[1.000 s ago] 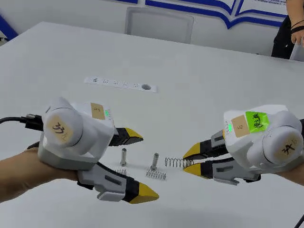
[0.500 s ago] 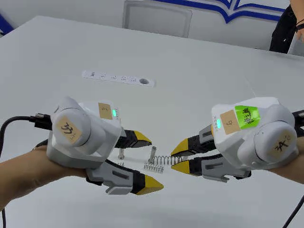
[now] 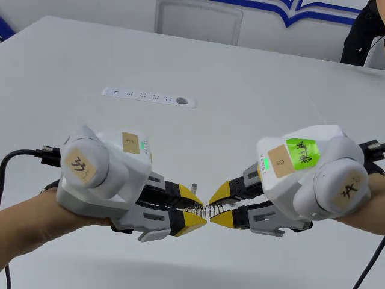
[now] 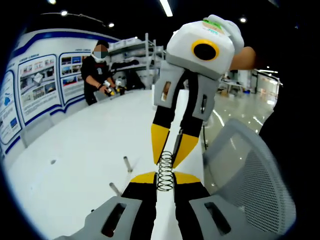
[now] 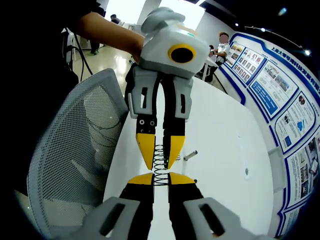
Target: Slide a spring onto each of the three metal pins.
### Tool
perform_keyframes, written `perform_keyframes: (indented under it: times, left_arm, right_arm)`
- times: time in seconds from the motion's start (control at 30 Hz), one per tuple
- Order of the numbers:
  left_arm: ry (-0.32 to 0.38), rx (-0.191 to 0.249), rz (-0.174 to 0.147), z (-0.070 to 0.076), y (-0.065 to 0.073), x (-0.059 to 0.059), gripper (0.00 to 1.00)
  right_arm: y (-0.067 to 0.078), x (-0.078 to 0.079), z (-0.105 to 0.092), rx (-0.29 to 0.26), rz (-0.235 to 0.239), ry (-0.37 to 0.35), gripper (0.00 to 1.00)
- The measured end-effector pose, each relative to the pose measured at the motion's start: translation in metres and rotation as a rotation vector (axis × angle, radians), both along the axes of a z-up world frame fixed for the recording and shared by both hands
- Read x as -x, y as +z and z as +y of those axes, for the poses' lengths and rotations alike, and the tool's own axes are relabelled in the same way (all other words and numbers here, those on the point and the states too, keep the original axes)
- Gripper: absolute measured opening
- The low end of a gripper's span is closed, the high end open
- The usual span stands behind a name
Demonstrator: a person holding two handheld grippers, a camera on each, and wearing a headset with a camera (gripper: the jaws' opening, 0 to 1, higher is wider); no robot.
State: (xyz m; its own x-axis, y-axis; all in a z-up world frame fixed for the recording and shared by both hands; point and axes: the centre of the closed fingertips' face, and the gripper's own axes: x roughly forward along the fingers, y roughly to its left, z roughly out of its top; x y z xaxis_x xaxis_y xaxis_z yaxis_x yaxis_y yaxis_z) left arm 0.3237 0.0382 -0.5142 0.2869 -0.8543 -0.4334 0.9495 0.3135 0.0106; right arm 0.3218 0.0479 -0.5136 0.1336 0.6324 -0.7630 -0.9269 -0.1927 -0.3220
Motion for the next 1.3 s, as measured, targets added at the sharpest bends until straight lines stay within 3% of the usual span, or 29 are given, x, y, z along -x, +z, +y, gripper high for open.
perform_keyframes:
  times: [0.13,0.23,0.4,0.53,0.63,0.73,0.9,1.13,1.3]
  left_arm:
    - [0.001,-0.012,-0.022,0.001,-0.001,-0.001,0.11]
    - [-0.006,-0.022,-0.066,0.002,0.001,-0.001,0.11]
    - [-0.004,-0.004,-0.079,0.006,0.008,-0.005,0.1]
    - [-0.003,0.013,-0.092,0.008,0.015,-0.01,0.1]
    - [-0.009,0.039,-0.09,0.008,0.023,-0.011,0.1]
    - [-0.012,0.022,-0.097,0.008,0.023,-0.012,0.1]
    - [-0.032,-0.002,-0.114,0.009,0.025,-0.015,0.1]
    - [-0.038,0.014,-0.113,0.008,0.027,-0.018,0.1]
    - [-0.054,-0.04,-0.137,0.009,0.019,-0.014,0.1]
  right_arm:
    - [0.0,-0.001,0.001,0.005,-0.006,0.005,0.1]
    - [0.002,-0.002,0.002,-0.001,-0.012,0.003,0.1]
    - [0.009,-0.007,0.006,-0.047,-0.017,-0.027,0.11]
    - [0.013,-0.009,0.007,-0.08,0.044,-0.059,0.18]
    - [0.015,-0.018,0.004,-0.108,0.032,-0.086,0.17]
    - [0.018,-0.017,0.005,-0.162,0.098,-0.121,0.15]
    - [0.023,-0.021,0.003,-0.193,0.124,-0.13,0.11]
    - [0.027,-0.023,0.005,-0.202,0.14,-0.123,0.11]
    - [0.038,-0.015,0.013,-0.245,0.167,-0.092,0.1]
